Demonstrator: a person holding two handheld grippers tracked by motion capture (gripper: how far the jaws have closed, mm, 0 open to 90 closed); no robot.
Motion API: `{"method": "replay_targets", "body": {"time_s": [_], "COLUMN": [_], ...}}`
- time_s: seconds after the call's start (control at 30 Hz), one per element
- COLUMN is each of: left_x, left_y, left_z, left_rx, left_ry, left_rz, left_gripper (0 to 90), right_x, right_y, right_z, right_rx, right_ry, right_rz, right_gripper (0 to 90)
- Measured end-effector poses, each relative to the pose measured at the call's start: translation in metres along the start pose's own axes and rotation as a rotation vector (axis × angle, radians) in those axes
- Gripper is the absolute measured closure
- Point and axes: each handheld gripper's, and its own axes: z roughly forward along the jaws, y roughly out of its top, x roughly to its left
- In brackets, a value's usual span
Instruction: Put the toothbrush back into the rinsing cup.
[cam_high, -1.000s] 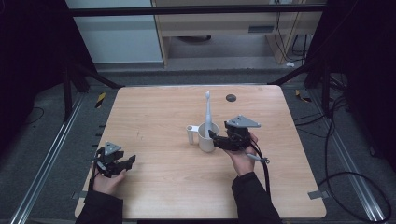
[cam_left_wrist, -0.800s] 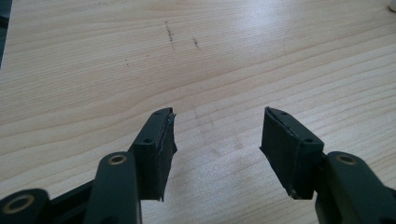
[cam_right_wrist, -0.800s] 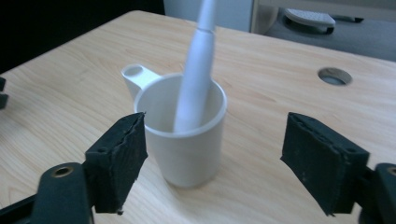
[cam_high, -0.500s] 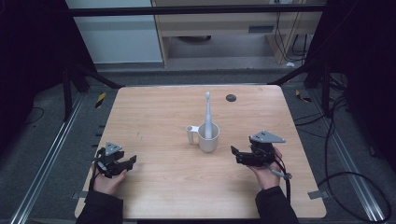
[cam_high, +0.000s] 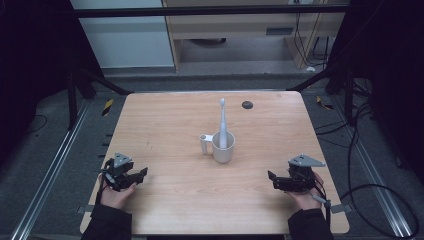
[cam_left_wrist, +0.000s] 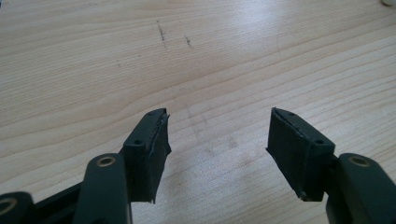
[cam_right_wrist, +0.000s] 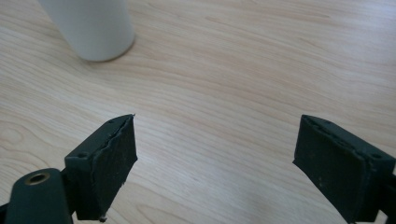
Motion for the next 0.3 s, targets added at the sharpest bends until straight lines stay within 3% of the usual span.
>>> {"method": "replay_targets", "body": {"time_s": [0.17, 0.3], "left_x": [0.000, 0.000], "left_y": [0.000, -0.001], "left_z": [0.001, 0.002], "left_rx": [0.005, 0.009], "left_ry": [0.001, 0.003], "left_rz": [0.011, 0.016], "left_gripper": [34.5, 33.2], "right_x": [-0.013, -0.024], "right_y": [-0.009, -0.014], "right_z": [-0.003, -0.004], "right_rx": [0.026, 0.040], "right_ry": [-0.033, -0.053], "right_rz": [0.010, 0.047], "right_gripper": [10.6, 8.6]}}
